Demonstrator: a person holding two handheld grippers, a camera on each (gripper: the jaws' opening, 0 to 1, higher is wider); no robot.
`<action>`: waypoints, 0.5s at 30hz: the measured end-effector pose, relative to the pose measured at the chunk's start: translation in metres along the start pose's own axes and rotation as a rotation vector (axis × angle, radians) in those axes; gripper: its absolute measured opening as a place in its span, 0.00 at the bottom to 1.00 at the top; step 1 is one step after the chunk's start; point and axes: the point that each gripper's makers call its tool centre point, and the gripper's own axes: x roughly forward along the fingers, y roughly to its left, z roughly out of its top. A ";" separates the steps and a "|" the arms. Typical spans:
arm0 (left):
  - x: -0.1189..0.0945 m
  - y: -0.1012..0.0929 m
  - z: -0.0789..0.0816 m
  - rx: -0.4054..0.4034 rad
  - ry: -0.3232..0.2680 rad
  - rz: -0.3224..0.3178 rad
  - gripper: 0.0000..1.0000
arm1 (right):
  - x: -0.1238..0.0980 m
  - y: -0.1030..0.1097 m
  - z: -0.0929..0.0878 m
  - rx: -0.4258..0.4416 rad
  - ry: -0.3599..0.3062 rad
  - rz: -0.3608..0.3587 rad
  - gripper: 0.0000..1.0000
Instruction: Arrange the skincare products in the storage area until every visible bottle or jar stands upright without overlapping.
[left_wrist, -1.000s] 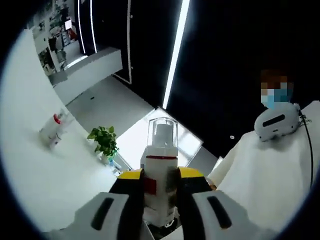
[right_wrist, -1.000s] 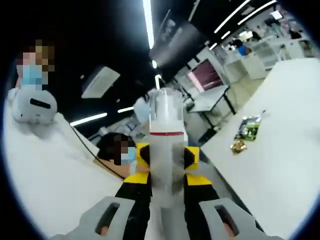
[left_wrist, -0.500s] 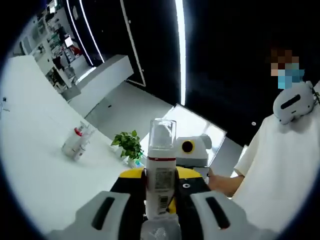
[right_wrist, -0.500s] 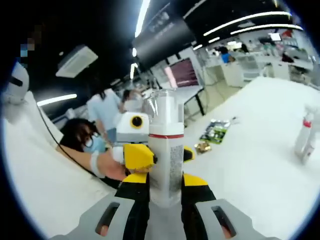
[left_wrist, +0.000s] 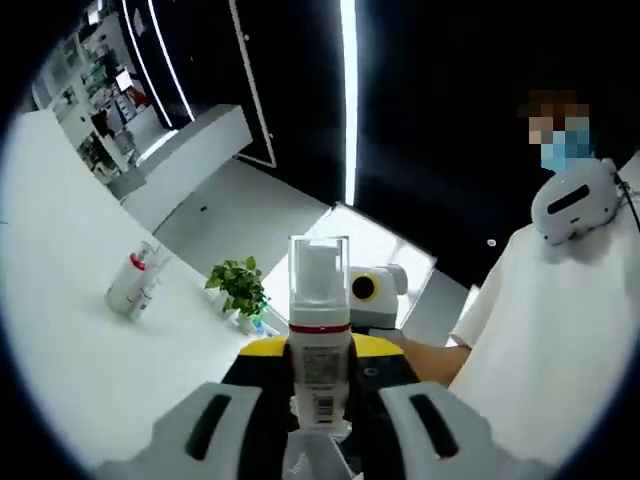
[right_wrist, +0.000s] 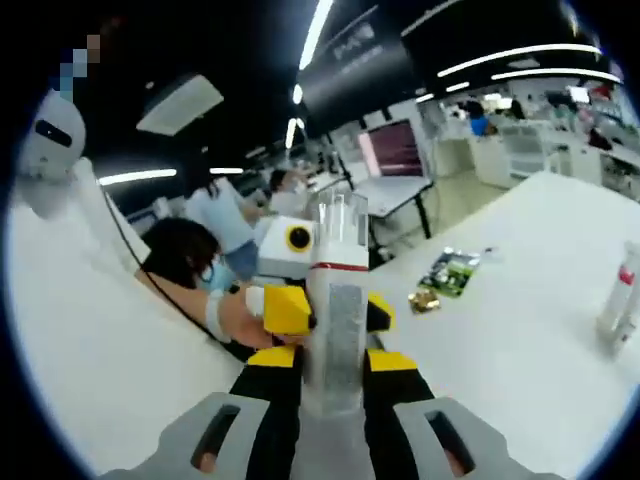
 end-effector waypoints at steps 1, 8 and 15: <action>0.001 -0.006 0.000 -0.012 -0.001 -0.030 0.17 | -0.001 0.003 -0.004 0.032 0.021 0.022 0.22; -0.001 -0.034 0.003 -0.072 -0.023 -0.190 0.17 | -0.004 0.034 0.003 0.134 -0.060 0.246 0.24; -0.001 -0.039 0.004 -0.093 -0.025 -0.222 0.17 | -0.004 0.036 0.005 0.237 -0.123 0.318 0.24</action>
